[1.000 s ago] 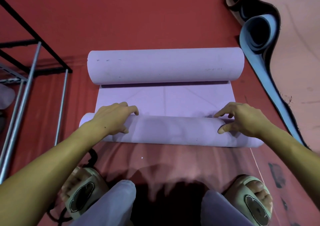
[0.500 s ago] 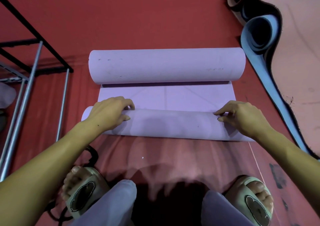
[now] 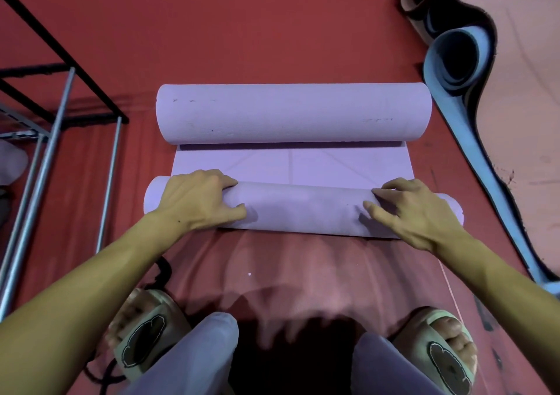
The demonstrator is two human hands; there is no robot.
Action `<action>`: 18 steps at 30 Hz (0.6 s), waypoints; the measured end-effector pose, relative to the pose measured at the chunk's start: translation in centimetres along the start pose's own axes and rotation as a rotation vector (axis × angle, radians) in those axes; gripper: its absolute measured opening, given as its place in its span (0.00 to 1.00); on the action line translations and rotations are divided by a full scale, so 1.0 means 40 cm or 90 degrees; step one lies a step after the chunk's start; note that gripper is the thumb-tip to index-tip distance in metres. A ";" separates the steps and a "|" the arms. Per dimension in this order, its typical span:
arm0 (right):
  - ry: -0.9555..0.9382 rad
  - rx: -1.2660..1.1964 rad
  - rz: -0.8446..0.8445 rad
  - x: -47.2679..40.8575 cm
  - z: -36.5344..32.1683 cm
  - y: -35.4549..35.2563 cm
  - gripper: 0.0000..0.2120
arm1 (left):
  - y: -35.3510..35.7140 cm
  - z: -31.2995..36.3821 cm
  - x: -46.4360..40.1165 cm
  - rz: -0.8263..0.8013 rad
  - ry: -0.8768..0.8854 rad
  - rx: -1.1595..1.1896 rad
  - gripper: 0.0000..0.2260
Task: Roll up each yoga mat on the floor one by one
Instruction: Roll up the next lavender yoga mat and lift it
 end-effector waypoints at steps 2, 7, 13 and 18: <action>0.043 0.019 -0.021 0.001 0.011 0.018 0.36 | 0.012 0.001 0.002 0.013 0.024 -0.026 0.39; 0.061 0.134 -0.046 0.008 0.022 0.049 0.55 | 0.050 0.005 -0.005 0.039 0.056 -0.092 0.46; -0.006 0.161 -0.018 -0.012 0.028 0.050 0.55 | 0.072 0.020 -0.043 0.041 0.074 -0.151 0.48; -0.027 0.119 0.003 0.001 0.047 0.053 0.50 | 0.096 0.011 -0.077 0.018 0.074 -0.146 0.53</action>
Point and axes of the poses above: each hand's wrist, its own x-axis away from the middle knuckle, its own y-axis out of the palm, z = x × y, the point moved 7 cm from there along -x, towards the middle knuckle, and after that the axes turned 11 degrees about -x, right-handed, at the moved point
